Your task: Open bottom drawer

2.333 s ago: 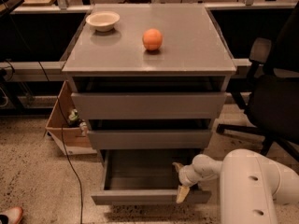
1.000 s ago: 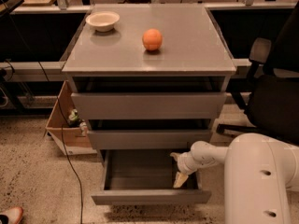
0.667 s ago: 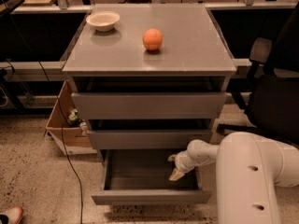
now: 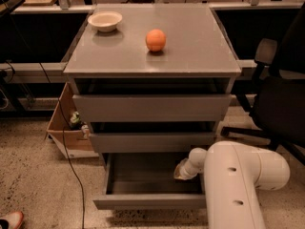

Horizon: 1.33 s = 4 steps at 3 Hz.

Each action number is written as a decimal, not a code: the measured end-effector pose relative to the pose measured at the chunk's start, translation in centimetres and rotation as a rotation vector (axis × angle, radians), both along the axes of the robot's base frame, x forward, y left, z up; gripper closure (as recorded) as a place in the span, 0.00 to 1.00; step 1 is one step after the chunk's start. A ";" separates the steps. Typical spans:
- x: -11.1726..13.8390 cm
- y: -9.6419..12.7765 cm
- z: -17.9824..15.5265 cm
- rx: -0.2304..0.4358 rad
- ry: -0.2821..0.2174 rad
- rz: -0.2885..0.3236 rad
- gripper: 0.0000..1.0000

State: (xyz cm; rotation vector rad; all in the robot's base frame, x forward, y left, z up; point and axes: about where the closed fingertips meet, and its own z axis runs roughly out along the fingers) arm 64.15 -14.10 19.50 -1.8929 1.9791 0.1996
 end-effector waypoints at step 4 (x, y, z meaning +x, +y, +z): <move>-7.4 2.3 -6.6 -0.006 0.193 0.009 0.95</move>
Offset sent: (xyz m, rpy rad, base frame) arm -0.0664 0.0204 -0.0680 -0.0757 0.1606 0.0101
